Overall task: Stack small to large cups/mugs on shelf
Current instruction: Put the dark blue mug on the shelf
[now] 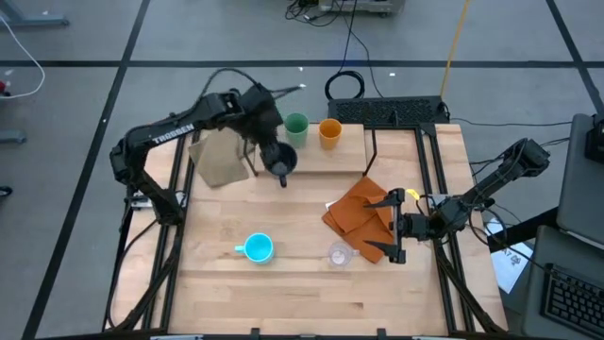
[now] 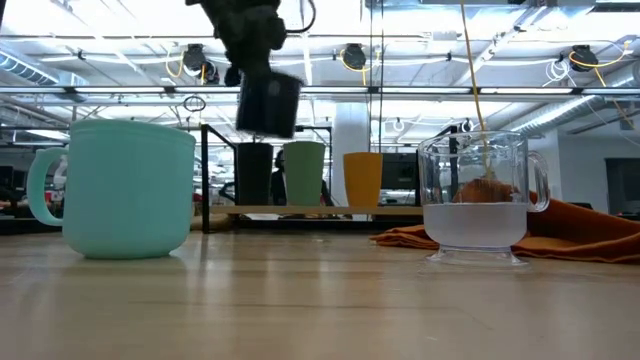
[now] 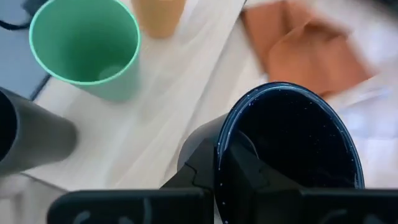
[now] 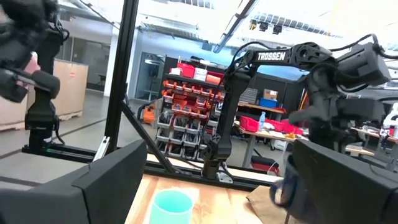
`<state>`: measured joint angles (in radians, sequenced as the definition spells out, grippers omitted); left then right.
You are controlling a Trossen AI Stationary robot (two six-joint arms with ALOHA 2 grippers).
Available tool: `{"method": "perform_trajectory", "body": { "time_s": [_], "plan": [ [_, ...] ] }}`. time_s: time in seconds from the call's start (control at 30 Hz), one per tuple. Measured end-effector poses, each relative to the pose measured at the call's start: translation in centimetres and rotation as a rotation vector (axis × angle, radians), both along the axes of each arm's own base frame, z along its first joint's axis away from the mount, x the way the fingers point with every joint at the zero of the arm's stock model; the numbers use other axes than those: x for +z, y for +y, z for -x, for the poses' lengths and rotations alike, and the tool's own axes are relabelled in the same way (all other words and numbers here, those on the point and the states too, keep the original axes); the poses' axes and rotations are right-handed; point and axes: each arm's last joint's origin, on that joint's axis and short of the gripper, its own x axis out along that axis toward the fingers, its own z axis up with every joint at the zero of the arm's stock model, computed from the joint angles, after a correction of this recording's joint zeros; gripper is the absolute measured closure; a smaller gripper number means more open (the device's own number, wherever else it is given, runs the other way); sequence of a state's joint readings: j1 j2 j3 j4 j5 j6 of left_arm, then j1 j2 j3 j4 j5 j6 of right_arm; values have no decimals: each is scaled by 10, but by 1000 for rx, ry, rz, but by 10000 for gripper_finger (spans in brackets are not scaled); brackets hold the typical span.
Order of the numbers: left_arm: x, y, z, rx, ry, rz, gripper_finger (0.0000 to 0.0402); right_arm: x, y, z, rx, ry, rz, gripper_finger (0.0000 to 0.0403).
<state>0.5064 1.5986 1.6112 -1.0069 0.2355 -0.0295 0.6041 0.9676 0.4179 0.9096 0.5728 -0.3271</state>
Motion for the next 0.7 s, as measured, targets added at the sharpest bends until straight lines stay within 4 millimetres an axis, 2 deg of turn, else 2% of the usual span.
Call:
{"method": "perform_trajectory", "body": {
  "time_s": [0.1, 0.2, 0.37, 0.7],
  "plan": [
    [12, 6, 13, -1, -88, 76, 384, 0, 0, 0, 0, -2, -2, 9],
    [25, 0, 21, -16, -143, 65, 384, 0, 0, 0, 1, -4, -3, 9],
    [35, -5, 32, -4, -164, 33, 384, 1, 0, 0, 1, -13, -8, 9],
    [37, -6, 35, 22, -146, 4, 384, 4, -1, 1, -1, -36, -14, 9]
  ]
}}
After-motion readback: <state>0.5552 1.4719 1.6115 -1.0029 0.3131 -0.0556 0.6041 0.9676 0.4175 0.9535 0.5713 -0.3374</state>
